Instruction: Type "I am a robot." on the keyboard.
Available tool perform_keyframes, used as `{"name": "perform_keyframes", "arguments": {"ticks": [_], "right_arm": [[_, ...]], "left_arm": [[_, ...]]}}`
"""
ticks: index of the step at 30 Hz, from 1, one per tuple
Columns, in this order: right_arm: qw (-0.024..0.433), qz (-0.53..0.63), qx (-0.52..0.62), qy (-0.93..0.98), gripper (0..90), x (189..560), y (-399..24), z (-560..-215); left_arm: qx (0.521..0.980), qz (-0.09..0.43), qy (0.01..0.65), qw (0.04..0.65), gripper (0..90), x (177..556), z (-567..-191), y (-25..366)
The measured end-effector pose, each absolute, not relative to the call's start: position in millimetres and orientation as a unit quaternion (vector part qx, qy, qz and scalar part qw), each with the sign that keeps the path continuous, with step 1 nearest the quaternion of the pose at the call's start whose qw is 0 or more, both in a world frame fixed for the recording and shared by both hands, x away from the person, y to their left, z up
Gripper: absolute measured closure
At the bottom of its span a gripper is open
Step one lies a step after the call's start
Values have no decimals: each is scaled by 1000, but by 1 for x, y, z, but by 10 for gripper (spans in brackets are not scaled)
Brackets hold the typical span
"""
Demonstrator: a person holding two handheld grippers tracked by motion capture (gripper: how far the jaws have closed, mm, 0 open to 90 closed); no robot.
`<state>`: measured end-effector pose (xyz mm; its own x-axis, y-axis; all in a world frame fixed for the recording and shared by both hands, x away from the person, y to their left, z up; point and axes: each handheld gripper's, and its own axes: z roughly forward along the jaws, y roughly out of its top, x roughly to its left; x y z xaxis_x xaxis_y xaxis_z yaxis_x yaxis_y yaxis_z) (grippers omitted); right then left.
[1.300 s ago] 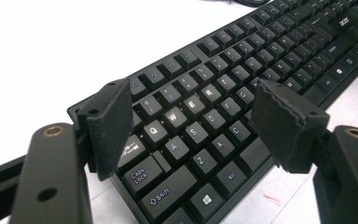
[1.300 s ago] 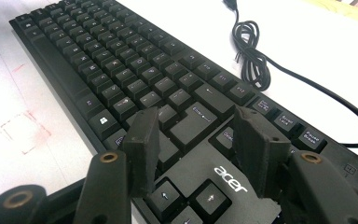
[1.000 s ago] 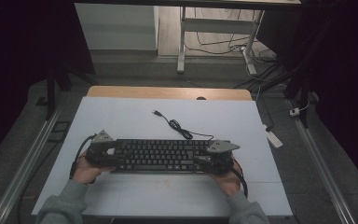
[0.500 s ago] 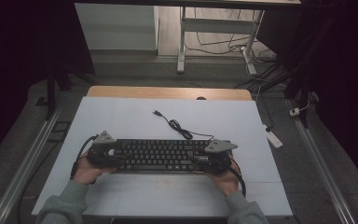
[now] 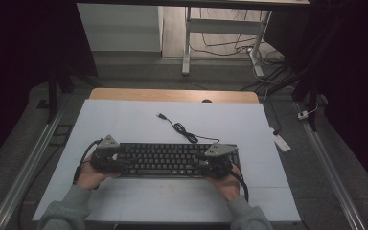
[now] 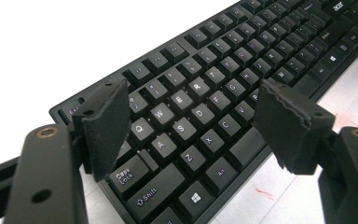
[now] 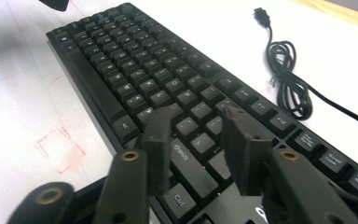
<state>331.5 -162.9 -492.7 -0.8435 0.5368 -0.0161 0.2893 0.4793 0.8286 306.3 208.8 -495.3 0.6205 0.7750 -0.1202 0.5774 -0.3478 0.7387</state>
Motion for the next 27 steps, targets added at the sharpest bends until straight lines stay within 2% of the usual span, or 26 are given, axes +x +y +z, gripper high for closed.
{"name": "perform_keyframes", "arguments": {"ticks": [9,27], "right_arm": [[110,447,219,860,886,332,-152,-493],[101,438,204,870,894,337,-120,-497]], "left_arm": [[811,127,416,390,272,306,-496,208],[809,135,418,391,273,306,-495,209]]}}
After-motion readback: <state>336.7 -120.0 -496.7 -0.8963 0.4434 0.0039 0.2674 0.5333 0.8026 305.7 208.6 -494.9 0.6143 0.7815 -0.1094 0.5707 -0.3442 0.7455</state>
